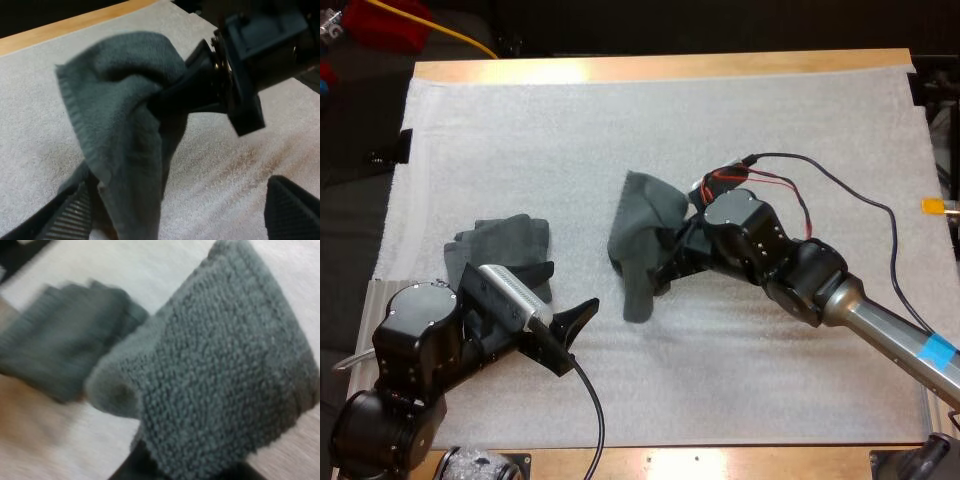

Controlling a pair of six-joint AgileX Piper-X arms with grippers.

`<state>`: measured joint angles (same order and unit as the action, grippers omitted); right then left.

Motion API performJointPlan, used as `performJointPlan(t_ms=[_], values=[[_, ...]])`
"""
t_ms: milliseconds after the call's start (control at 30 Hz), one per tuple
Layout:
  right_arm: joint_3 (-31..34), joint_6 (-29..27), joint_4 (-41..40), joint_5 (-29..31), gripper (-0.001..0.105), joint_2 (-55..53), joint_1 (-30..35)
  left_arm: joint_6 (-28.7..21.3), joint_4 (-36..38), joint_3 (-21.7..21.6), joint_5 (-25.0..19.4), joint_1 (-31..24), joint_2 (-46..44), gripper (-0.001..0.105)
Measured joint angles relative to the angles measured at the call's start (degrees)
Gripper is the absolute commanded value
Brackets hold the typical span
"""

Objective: Pick towel from pile, fold and stack

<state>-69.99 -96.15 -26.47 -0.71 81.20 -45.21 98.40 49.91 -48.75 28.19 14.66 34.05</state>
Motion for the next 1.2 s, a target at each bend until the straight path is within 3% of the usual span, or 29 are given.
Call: performJointPlan(t_ms=[267, 300, 333, 400, 433, 533, 600, 933, 1200], values=[[0.0, -8.4, -13.3, 14.3, 0.003, 0.0, 0.9, 0.0, 0.0, 0.0, 0.0, 0.0, 0.0, 0.070], [0.0, -8.6, -16.8, 17.9, 0.007, 0.0, 3.5, 0.0, 0.0, 0.0, 0.0, 0.0, 0.0, 0.070], [0.0, -8.6, -18.7, 18.3, 0.021, 0.0, 4.6, 0.0, 0.0, 0.0, 0.0, 0.0, 0.0, 0.070], [0.0, -8.6, -21.3, 19.3, 0.039, 0.0, 5.6, 0.0, 0.0, 0.0, 0.0, 0.0, 0.0, 0.070], [0.0, -8.6, -23.9, 20.6, 0.057, 0.0, 6.3, 0.0, 0.0, 0.0, 0.0, 0.0, 0.0, 0.070], [0.0, -8.8, -27.2, 22.5, 0.068, 0.0, 7.4, 0.0, 0.0, 0.0, 0.0, 0.0, 0.0, 0.070], [0.0, -8.9, -32.9, 28.7, 0.064, -0.1, 8.4, 0.0, 0.0, 0.0, 0.0, 0.0, 0.0, 0.070], [0.0, -8.0, -33.8, 29.5, 0.064, -3.2, 8.7, 0.0, 0.0, 0.0, 0.0, 0.0, 0.0, 0.070], [0.0, -1.1, -27.4, 19.5, 0.064, -3.2, 8.7, 0.0, 1.7, 0.0, 0.0, 0.0, 0.0, 0.070]])
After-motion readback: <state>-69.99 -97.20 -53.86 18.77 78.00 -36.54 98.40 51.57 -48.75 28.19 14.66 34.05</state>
